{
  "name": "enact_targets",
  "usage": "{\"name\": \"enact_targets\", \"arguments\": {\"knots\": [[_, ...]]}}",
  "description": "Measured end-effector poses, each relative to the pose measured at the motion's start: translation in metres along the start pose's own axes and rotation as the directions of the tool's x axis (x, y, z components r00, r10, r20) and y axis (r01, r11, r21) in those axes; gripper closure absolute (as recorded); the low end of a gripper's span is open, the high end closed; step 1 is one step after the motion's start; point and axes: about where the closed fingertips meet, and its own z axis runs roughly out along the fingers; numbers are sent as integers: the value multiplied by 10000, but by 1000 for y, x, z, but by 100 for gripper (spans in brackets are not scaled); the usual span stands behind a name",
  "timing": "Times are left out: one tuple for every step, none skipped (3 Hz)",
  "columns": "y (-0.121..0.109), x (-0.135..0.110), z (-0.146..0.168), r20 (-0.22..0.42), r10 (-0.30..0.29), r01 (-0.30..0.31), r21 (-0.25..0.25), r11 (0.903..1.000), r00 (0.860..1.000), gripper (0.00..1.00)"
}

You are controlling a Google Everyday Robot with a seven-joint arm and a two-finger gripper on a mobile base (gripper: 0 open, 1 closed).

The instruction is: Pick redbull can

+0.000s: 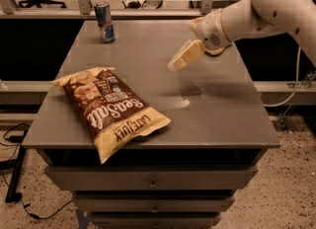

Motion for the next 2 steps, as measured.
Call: {"name": "enact_targets", "arguments": {"knots": [[-9,-7,12,433,-12,-2,322,9995,9991,0],[-26,-39,54,1511,-188,129,398,9991,9883,0]]}}
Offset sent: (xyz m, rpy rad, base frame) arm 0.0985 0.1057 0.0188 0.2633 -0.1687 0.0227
